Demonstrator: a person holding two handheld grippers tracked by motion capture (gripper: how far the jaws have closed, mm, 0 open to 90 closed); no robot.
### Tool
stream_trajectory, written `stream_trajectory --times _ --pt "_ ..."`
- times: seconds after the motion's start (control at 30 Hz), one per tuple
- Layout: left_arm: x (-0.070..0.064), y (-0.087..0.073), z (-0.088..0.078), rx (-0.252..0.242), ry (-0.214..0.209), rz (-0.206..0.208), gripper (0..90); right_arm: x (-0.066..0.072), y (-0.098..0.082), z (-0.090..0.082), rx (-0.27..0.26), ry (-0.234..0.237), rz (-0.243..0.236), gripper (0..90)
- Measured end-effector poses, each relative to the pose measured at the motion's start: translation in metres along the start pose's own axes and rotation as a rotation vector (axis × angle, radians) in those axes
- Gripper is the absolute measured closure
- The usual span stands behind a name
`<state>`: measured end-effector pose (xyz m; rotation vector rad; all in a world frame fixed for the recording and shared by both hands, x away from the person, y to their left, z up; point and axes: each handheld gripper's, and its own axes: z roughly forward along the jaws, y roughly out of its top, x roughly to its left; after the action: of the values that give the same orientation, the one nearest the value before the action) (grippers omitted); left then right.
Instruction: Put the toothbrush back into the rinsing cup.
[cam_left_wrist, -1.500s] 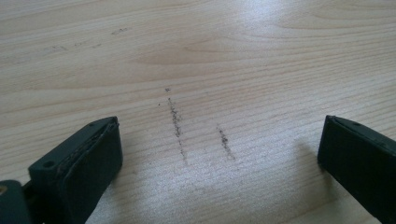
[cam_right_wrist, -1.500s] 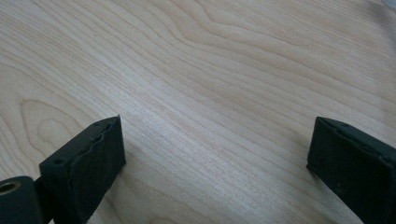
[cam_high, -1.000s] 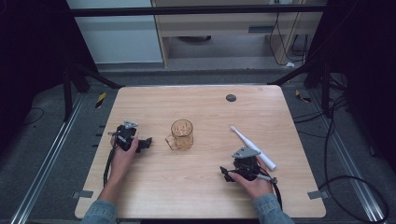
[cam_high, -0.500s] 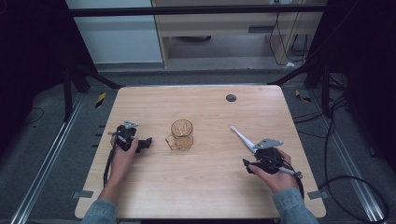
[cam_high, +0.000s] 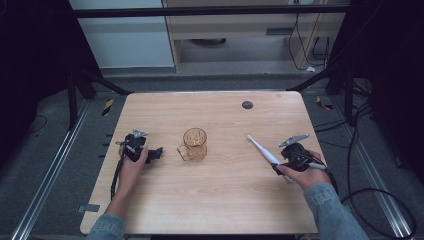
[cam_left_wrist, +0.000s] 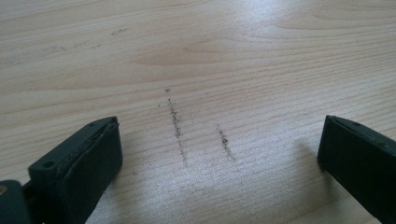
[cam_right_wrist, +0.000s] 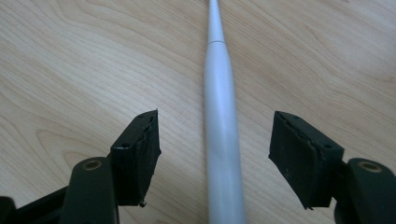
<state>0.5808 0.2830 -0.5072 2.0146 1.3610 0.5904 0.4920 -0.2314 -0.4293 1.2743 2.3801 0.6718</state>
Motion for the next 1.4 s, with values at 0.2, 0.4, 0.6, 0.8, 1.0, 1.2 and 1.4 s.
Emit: stream_trajectory --times 0.2,0.4,0.6,0.8,1.0,1.2,1.4 --pt "0.0 0.0 0.0 0.0 -0.001 0.001 0.0 -0.011 0.013 0.004 0.042 0.017 0.0 40.1" --pt "0.0 0.0 0.0 0.0 -0.001 0.001 0.0 -0.013 0.025 0.01 0.063 0.033 -0.015 43.6" --pt "0.0 0.0 0.0 0.0 -0.001 0.001 0.0 -0.013 0.035 0.016 0.085 0.044 -0.021 45.9" --pt "0.0 0.0 0.0 0.0 -0.001 0.001 0.0 -0.013 0.043 0.02 0.104 0.052 -0.02 47.9" --pt "0.0 0.0 0.0 0.0 -0.001 0.002 0.0 -0.011 0.048 0.029 0.125 0.066 -0.02 49.2" --pt "0.0 0.0 0.0 0.0 -0.001 0.001 0.0 -0.011 0.05 0.038 0.145 0.075 -0.012 50.1" --pt "0.0 0.001 0.001 0.0 -0.002 0.003 0.0 -0.012 0.053 0.057 0.197 0.086 0.002 52.4"
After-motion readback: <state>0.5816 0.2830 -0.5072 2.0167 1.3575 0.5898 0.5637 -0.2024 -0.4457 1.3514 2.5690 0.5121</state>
